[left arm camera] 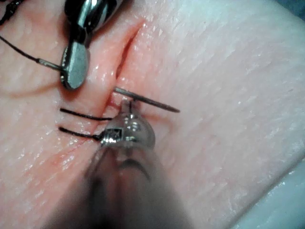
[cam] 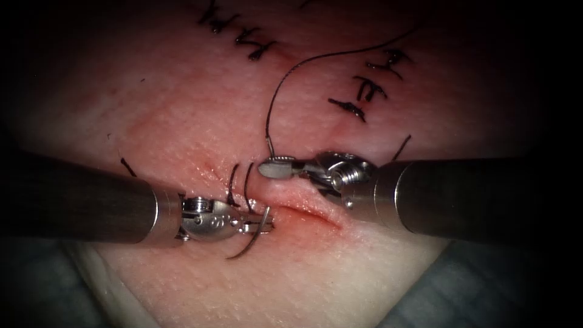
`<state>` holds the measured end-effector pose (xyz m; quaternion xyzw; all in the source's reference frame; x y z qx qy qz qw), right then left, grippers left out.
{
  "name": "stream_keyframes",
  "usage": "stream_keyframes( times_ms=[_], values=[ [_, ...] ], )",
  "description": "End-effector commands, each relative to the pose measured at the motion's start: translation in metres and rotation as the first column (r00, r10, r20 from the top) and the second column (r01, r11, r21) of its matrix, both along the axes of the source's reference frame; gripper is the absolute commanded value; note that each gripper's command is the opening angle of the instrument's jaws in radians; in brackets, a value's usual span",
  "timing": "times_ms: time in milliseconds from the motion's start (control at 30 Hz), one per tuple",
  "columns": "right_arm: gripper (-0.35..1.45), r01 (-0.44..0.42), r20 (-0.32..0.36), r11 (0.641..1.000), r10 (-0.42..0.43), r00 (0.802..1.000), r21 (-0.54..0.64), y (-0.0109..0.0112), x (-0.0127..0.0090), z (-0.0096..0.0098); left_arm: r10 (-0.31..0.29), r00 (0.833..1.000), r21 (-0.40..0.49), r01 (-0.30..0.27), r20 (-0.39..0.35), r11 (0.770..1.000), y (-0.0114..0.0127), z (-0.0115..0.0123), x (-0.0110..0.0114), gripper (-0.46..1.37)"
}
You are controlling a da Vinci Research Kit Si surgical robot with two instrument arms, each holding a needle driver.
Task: Wound Closure
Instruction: Throw the needle through the top half of the cut with the right needle driver
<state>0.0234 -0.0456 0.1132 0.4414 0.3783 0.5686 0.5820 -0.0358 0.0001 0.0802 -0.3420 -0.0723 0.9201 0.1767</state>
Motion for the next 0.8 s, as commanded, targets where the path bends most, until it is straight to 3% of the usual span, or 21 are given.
stream_keyframes(
  times_ms=[33,800],
  values=[
    [-0.35,0.004,-0.003,1.0,-0.004,1.0,0.01,0.0,0.0001,-0.0001,0.003,1.0,0.006,-0.003,0.005,1.0,0.0001,-0.0001,-0.0001,-0.35],
    [-0.35,0.002,-0.01,1.0,-0.002,1.0,0.008,0.0005,0.0006,0.0003,0.009,1.0,0.0,-0.009,0.003,1.0,0.0003,-0.0002,-0.0005,-0.35]
  ],
)
